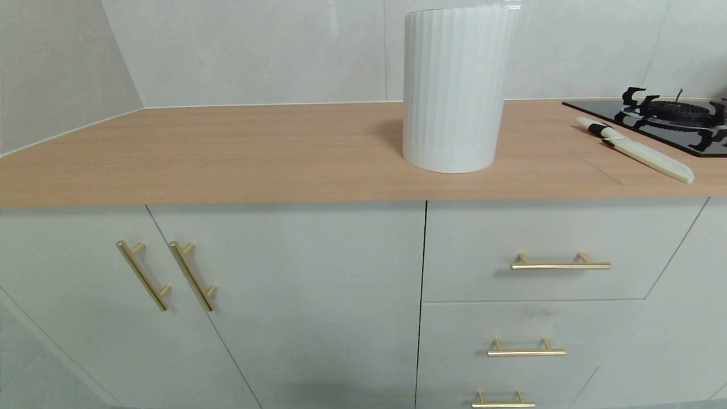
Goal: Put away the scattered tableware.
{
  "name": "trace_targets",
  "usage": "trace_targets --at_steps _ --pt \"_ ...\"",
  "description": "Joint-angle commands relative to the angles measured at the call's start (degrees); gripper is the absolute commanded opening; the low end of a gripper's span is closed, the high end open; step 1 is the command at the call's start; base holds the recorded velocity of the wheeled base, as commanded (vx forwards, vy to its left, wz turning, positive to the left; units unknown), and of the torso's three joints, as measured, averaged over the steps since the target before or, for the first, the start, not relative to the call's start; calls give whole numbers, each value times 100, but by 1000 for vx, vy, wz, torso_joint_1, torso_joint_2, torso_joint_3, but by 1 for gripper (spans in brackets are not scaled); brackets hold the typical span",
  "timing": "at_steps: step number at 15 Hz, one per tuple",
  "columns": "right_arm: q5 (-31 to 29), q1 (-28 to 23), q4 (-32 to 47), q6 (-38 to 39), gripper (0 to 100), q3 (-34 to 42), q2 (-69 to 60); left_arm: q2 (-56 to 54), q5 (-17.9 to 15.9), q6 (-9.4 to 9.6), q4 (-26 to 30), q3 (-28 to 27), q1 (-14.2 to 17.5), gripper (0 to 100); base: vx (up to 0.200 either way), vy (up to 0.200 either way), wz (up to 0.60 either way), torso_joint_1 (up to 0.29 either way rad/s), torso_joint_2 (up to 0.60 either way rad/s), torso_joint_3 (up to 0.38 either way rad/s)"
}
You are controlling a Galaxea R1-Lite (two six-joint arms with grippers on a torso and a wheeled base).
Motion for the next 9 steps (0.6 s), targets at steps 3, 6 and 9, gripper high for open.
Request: trace_targets --at_steps 3,6,9 --pt "4 0 -3 -4 100 0 7 0 1 -3 -6 5 0 100 67 0 0 4 -1 2" --pt "4 0 -3 -4 100 0 7 0 9 -12 -6 5 0 100 0 0 0 0 0 0" --pt "4 0 -3 -4 100 0 7 0 9 -12 -6 5 0 100 0 0 0 0 0 0"
